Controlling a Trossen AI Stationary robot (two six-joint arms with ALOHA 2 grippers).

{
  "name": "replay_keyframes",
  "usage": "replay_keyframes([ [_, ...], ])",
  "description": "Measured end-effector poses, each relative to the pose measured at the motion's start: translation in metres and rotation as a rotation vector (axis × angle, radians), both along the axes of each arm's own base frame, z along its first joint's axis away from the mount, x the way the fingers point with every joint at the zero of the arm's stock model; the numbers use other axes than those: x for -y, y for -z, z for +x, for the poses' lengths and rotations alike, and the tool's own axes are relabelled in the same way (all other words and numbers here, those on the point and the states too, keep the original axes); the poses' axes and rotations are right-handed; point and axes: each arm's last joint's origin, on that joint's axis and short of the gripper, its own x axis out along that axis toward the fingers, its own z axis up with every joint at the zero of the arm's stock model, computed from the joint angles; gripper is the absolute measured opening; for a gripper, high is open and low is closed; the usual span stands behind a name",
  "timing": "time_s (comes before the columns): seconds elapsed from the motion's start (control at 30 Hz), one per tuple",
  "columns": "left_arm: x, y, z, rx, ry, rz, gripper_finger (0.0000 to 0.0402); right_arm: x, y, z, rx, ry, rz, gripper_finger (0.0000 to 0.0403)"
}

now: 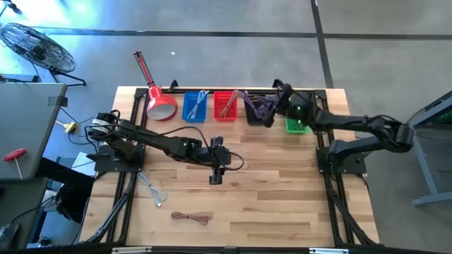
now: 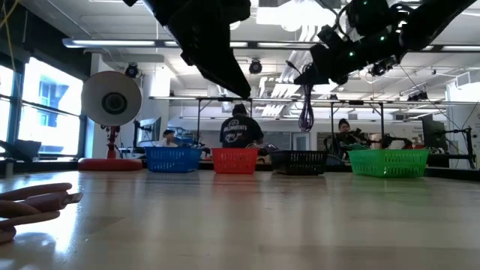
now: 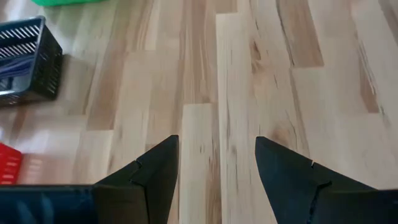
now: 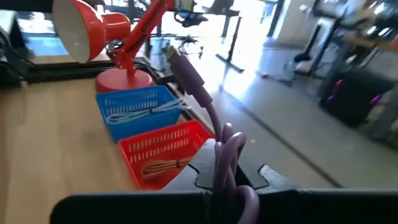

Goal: Pick & Place USB Port
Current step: Put the violet charger cable into the black bin

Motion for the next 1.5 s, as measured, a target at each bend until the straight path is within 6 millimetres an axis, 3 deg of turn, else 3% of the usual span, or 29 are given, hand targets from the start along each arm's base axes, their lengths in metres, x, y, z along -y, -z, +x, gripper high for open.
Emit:
replay_keyframes([
  [0.17, 0.000, 0.001, 0.000, -0.005, 0.008, 0.019, 0.0205, 0.021, 0.000, 0.011, 0.013, -0.062, 0.079, 0.0007],
  [0.37, -0.001, 0.001, 0.000, -0.011, 0.007, 0.023, 0.0205, 0.041, 0.015, 0.038, -0.172, -0.041, 0.198, 0.0007],
  [0.7, -0.001, 0.005, -0.004, -0.063, 0.013, 0.012, 0.0205, 0.058, 0.036, 0.066, -0.273, -0.018, 0.289, 0.0007],
  [1.07, 0.000, 0.007, -0.006, -0.089, 0.013, -0.034, 0.0204, 0.079, 0.049, 0.049, -0.252, 0.135, 0.483, 0.0010],
  [1.5, 0.000, 0.006, -0.005, -0.075, 0.009, -0.046, 0.0204, 0.078, 0.052, 0.047, -0.285, 0.133, 0.499, 0.0057],
])
